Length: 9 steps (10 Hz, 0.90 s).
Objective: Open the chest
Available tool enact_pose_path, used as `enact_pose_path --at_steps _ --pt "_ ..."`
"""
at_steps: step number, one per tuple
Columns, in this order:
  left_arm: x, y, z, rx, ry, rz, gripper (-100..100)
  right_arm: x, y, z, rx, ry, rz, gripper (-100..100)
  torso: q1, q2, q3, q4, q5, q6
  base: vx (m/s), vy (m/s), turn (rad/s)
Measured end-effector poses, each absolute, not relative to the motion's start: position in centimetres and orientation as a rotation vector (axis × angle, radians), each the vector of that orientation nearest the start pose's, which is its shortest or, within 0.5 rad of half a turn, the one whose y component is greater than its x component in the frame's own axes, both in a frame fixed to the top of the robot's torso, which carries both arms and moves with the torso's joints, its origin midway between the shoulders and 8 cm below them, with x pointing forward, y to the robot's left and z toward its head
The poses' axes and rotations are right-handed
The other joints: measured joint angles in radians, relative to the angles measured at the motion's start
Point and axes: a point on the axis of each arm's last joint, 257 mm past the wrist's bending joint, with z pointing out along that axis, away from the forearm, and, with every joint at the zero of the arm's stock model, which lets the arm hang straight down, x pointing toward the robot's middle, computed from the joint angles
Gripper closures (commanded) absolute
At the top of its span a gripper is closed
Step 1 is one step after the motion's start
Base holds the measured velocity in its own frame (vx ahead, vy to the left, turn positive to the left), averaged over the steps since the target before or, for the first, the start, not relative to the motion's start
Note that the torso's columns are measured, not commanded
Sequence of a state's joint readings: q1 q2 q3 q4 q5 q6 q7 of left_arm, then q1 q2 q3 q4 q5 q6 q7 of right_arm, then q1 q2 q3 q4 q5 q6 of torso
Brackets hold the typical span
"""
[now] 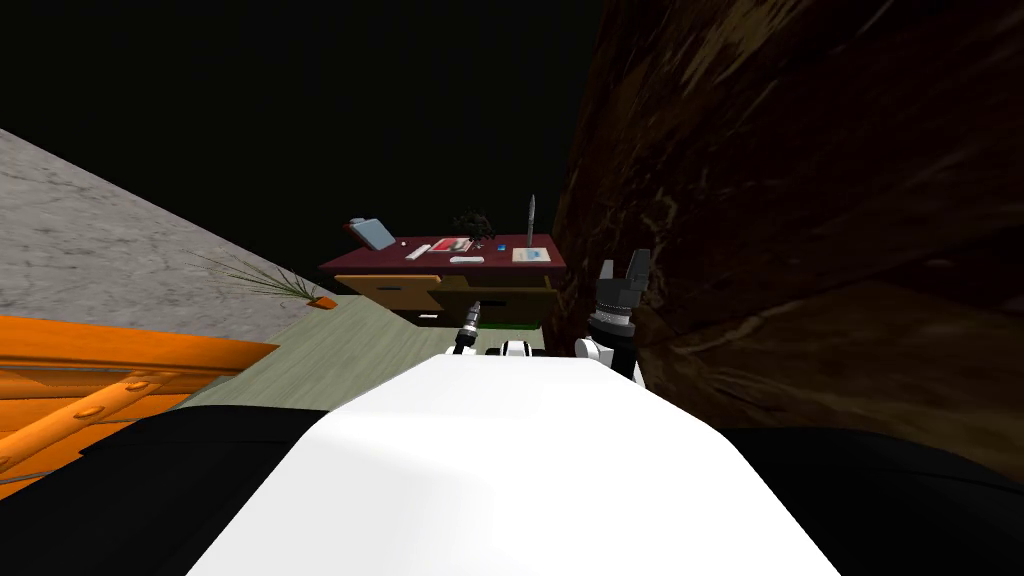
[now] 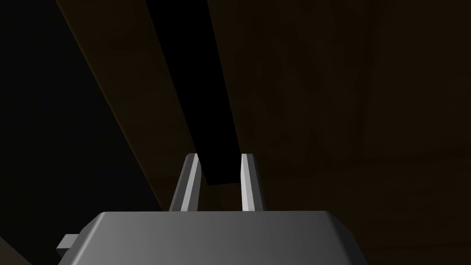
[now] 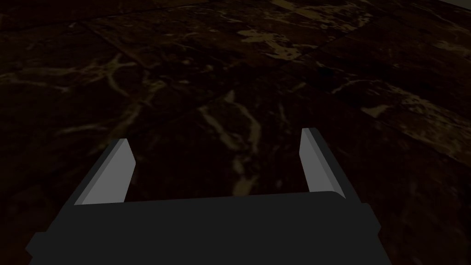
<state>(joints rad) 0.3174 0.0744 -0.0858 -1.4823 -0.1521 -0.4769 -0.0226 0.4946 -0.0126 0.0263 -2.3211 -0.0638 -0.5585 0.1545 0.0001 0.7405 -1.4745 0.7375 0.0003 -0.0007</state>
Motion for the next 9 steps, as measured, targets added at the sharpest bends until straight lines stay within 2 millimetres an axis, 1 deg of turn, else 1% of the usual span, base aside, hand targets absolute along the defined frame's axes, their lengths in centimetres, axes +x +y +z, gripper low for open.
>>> enact_pose_path --at_steps 1,2,3,7,9 --pt "42.4 22.7 -29.9 -0.955 1.293 -1.127 100 32.5 -27.4 5.4 0.557 0.545 1.248 0 0.000 0.000 0.000 0.000 0.000 0.000 -0.208 0.016 0.012" --pt "42.2 22.6 -29.9 -0.956 1.296 -1.128 100 32.5 -27.4 5.4 0.557 0.545 1.248 0 0.001 0.000 0.000 0.001 0.000 -0.001 -0.097 0.006 -0.007" --pt "42.1 22.5 -30.2 -0.960 1.302 -1.126 -100 32.5 -27.4 5.4 0.557 0.545 1.247 0 0.000 -0.006 -0.004 0.001 -0.001 0.000 -0.039 0.000 -0.017" --pt "42.9 22.8 -28.5 -0.961 1.300 -1.123 -100 32.5 -27.4 5.4 0.557 0.545 1.247 0 0.000 -0.003 -0.002 0.001 -0.001 0.001 -0.014 0.000 -0.011" --pt "43.2 22.8 -27.2 -0.960 1.297 -1.122 -100 32.5 -27.4 5.4 0.557 0.545 1.247 0 0.000 -0.001 -0.001 0.001 0.000 0.001 -0.022 -0.001 -0.012"
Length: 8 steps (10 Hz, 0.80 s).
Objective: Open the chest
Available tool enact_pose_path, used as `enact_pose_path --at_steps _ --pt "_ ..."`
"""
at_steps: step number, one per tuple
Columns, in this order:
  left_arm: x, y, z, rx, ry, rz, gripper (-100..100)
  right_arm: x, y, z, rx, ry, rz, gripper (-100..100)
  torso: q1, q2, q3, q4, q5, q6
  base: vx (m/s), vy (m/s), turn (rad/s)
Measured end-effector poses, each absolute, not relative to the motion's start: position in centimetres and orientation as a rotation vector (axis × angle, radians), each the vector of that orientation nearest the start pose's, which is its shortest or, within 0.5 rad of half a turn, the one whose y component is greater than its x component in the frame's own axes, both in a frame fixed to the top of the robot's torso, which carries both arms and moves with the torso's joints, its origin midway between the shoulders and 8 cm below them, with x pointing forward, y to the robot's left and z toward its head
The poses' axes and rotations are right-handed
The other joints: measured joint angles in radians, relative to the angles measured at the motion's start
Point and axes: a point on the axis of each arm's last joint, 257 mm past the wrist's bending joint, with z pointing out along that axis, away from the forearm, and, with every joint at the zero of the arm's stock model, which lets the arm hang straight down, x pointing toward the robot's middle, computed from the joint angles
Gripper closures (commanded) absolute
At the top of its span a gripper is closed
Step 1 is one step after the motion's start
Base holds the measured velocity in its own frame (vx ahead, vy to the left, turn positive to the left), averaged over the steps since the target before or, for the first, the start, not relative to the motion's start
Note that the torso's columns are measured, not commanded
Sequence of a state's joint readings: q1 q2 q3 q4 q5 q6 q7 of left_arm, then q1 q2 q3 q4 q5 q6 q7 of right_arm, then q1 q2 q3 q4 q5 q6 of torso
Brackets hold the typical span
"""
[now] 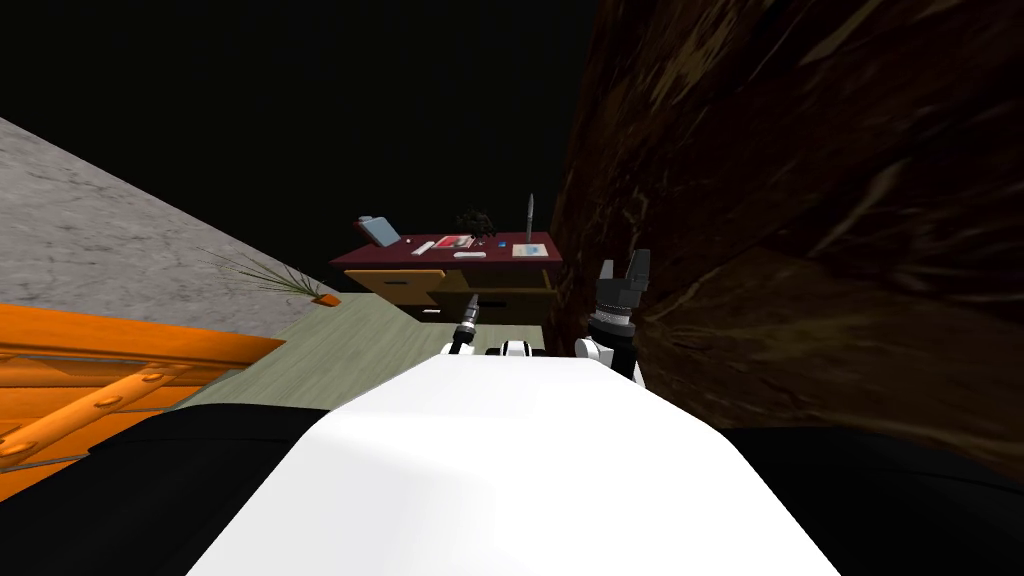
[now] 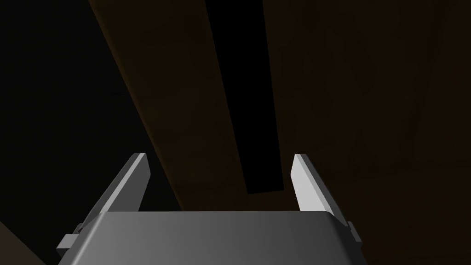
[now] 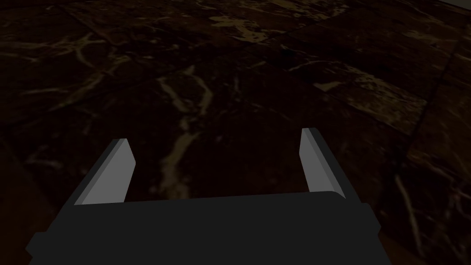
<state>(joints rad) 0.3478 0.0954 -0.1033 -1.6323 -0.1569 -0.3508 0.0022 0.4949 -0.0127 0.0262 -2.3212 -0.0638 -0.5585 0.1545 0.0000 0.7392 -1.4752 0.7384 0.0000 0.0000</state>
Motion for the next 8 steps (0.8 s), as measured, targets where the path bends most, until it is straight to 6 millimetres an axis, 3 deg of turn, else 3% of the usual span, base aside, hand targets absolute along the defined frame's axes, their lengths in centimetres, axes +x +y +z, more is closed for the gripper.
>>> enact_pose_path --at_steps 4,5,8 --pt "43.73 22.98 -25.71 -0.977 1.306 -1.110 -100 32.51 -27.37 5.43 0.557 0.545 1.247 0 -0.002 0.003 0.001 0.005 -0.003 0.000 -0.022 0.000 -0.011" --pt "43.70 23.02 -25.83 -0.981 1.310 -1.108 0 32.51 -27.36 5.43 0.557 0.545 1.247 0 -0.002 0.002 0.001 0.003 -0.002 0.000 0.000 0.000 0.000" --pt "43.60 23.09 -26.18 -0.988 1.316 -1.103 0 32.51 -27.37 5.43 0.557 0.545 1.247 0 -0.001 -0.001 -0.001 0.001 -0.001 0.000 0.000 0.000 0.000"
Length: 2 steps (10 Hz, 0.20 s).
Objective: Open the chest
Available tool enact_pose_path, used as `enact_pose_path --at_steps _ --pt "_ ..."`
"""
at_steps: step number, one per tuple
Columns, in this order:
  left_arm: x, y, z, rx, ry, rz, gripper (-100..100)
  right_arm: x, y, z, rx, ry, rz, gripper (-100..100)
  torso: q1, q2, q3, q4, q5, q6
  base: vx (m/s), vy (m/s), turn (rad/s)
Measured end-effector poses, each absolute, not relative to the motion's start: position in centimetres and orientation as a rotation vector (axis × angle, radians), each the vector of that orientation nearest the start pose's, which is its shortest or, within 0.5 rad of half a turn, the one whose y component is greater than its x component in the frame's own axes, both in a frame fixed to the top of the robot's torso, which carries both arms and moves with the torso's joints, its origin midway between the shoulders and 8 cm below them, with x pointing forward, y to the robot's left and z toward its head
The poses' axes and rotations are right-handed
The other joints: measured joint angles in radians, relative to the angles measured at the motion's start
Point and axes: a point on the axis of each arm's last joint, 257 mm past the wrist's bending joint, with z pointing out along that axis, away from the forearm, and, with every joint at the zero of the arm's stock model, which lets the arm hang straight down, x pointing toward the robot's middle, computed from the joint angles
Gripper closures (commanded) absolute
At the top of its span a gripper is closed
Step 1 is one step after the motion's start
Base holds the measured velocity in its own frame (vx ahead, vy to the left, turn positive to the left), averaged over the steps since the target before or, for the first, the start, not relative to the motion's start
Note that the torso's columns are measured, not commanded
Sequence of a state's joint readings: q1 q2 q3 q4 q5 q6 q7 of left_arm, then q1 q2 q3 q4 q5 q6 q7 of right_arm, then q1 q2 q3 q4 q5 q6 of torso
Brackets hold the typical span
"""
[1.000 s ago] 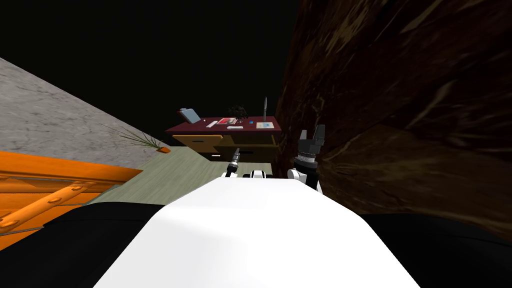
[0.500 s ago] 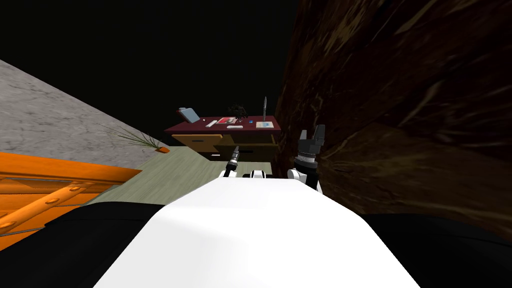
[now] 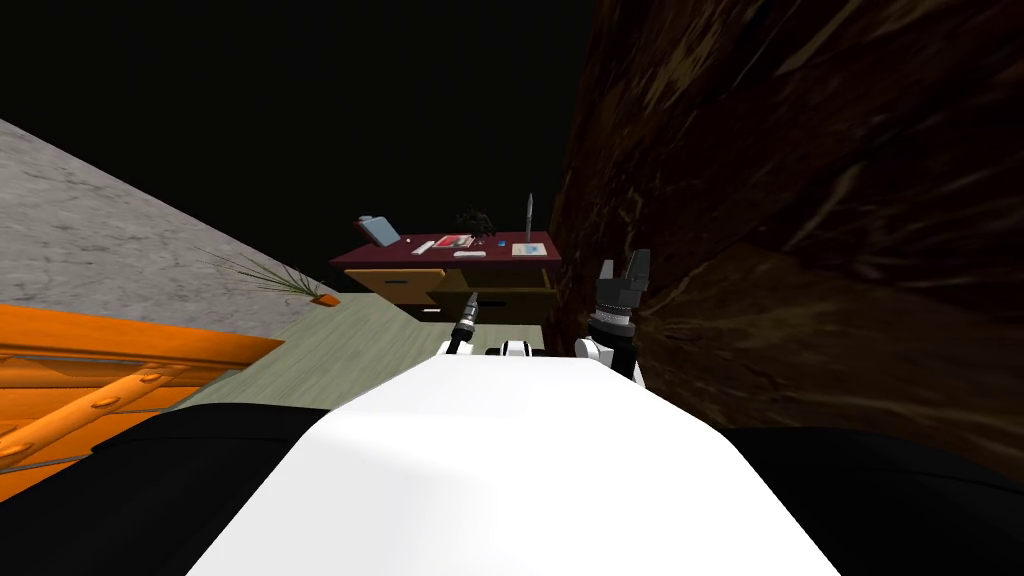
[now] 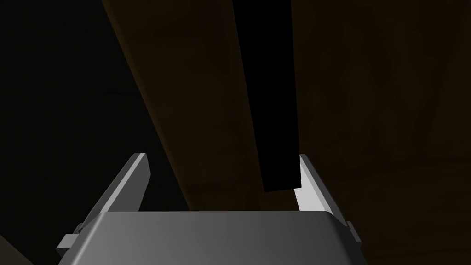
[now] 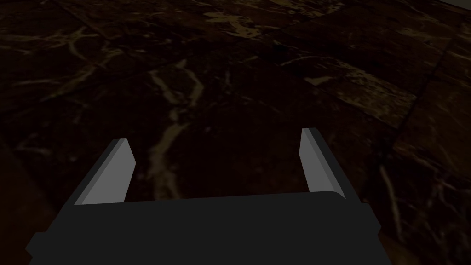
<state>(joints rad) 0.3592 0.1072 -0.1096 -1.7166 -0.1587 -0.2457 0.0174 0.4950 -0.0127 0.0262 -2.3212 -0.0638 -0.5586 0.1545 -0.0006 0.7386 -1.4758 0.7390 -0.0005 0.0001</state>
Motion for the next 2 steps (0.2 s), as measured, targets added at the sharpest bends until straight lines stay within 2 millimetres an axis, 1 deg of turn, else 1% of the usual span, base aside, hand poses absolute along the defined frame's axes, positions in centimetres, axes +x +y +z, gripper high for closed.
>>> enact_pose_path --at_steps 2 --pt "43.58 23.10 -26.24 -0.989 1.317 -1.102 0 32.51 -27.37 5.43 0.557 0.545 1.247 0 0.000 0.000 0.000 -0.001 0.000 0.000 0.000 0.000 0.000"
